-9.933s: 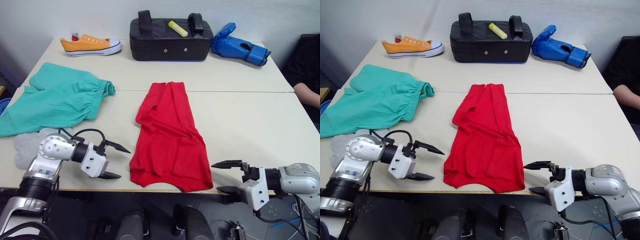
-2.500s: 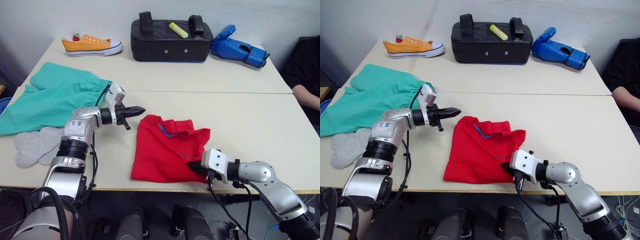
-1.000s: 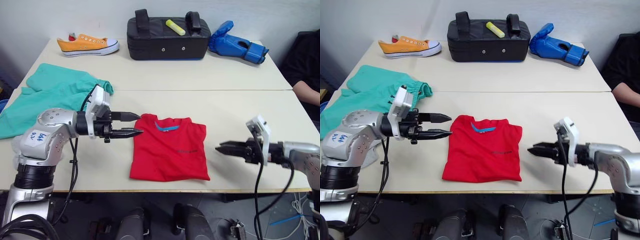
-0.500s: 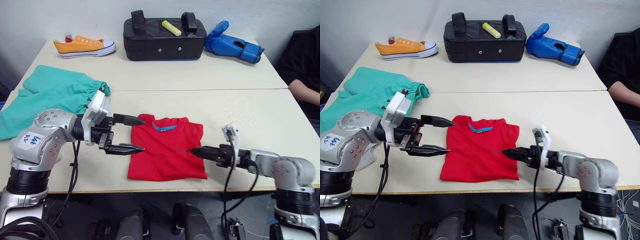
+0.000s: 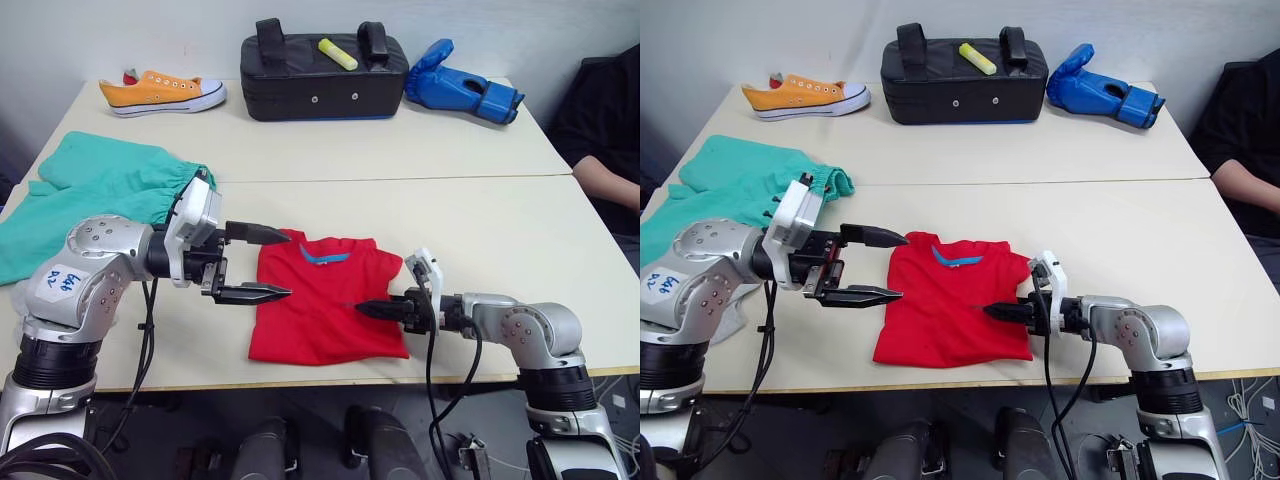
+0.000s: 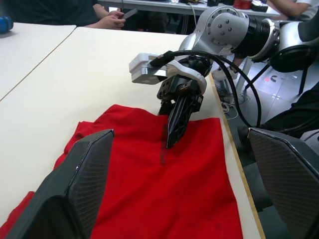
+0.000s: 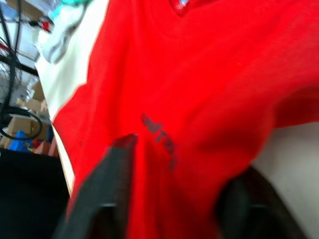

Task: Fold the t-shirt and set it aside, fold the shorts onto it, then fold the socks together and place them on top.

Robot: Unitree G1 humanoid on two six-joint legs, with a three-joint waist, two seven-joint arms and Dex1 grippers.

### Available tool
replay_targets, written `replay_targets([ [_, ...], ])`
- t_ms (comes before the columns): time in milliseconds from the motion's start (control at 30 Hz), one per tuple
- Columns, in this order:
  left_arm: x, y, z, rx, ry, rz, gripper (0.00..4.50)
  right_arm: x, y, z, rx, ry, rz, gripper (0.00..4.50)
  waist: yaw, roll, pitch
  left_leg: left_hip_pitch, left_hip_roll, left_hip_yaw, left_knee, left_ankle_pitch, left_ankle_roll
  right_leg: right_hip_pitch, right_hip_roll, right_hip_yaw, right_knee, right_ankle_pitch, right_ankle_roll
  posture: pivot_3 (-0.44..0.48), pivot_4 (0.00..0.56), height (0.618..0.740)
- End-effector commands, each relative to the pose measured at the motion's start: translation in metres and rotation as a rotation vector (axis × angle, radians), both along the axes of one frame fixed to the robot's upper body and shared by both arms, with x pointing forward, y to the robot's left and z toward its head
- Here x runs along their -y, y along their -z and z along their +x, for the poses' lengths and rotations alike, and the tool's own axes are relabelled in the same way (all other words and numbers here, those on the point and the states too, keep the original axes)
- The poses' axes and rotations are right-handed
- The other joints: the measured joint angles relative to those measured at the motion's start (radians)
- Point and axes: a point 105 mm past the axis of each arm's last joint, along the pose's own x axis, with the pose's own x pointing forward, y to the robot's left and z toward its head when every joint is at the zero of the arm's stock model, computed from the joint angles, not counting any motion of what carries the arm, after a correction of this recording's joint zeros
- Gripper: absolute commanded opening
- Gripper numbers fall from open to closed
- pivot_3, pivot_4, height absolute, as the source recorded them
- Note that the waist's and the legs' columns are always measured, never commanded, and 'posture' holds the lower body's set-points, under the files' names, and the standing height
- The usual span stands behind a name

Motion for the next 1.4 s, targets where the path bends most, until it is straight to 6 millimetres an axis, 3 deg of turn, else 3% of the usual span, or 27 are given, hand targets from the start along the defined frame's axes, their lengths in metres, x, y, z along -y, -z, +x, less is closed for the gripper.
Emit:
replay_targets([
  [33,0.005,-0.004,-0.004,0.050,0.026,0.006,4.50,0.015,0.005,0.005,0.000,0.057,-0.052,0.42,0.000,-0.001,-0.001,0.000,0.000,0.000,0.000,0.000,0.000,0.000,0.000,0.000,0.000,0.000,0.000,0.000,0.150,0.740],
  [100,0.007,-0.004,-0.002,0.054,0.031,0.003,4.50,0.026,0.004,0.011,0.020,0.103,-0.086,0.03,0.004,-0.002,-0.001,0.000,-0.001,0.000,0.000,0.001,0.001,0.000,-0.002,0.000,-0.001,0.000,0.001,0.000,0.150,0.740],
  [200,0.010,-0.004,0.001,0.058,0.039,-0.001,4.50,0.052,-0.001,0.019,0.064,0.190,-0.150,0.03,0.020,-0.002,-0.001,0.000,-0.003,0.000,0.001,0.000,0.001,0.000,-0.004,0.000,-0.003,0.001,0.002,0.000,0.150,0.740],
  [333,0.011,-0.002,0.003,0.058,0.049,-0.001,4.50,0.092,-0.018,0.016,0.091,0.269,-0.196,0.03,0.048,-0.001,-0.001,-0.002,-0.004,0.000,0.001,0.000,0.002,0.000,-0.006,0.000,-0.004,0.002,0.003,0.000,0.150,0.740],
  [700,0.015,0.002,0.008,0.055,0.076,-0.013,4.50,0.299,-0.058,-0.022,0.156,0.640,-0.676,0.03,0.043,0.001,0.000,-0.002,-0.003,0.003,0.000,0.002,0.005,0.000,-0.002,0.000,-0.009,0.003,0.004,0.000,0.150,0.740],
  [833,0.017,0.003,0.009,0.053,0.077,-0.019,4.50,0.335,-0.057,-0.024,0.170,0.729,-0.789,0.03,0.025,0.001,0.001,0.000,-0.003,0.003,0.000,0.002,0.004,0.000,-0.002,0.001,-0.007,0.002,0.004,0.000,0.150,0.740],
  [1100,0.020,0.002,0.010,0.059,0.074,-0.023,4.50,0.374,-0.030,-0.027,0.160,0.880,-0.999,0.03,0.021,0.004,0.002,0.000,-0.002,0.003,0.000,0.005,0.001,0.000,-0.002,0.001,-0.005,0.002,0.003,0.000,0.150,0.740],
  [1233,0.018,0.001,0.010,0.058,0.067,-0.022,4.50,0.375,-0.029,-0.030,0.162,0.914,-0.922,1.09,0.024,0.006,0.003,0.000,-0.003,0.003,0.001,0.005,0.002,0.000,-0.002,0.001,-0.004,0.002,0.003,0.000,0.150,0.740],
  [1300,0.018,0.001,0.010,0.056,0.061,-0.020,4.50,0.380,-0.033,-0.034,0.176,0.950,-0.914,1.82,0.022,0.006,0.003,0.000,-0.003,0.003,0.001,0.005,0.002,0.000,-0.002,0.001,-0.004,0.002,0.003,0.000,0.150,0.740],
  [1400,0.016,0.002,0.013,0.044,0.026,-0.024,4.50,0.400,-0.054,-0.049,0.232,1.067,-0.949,2.93,0.023,0.006,0.003,0.000,-0.003,0.003,0.001,0.005,0.002,0.000,-0.002,0.001,-0.004,0.002,0.003,0.000,0.150,0.740],
])
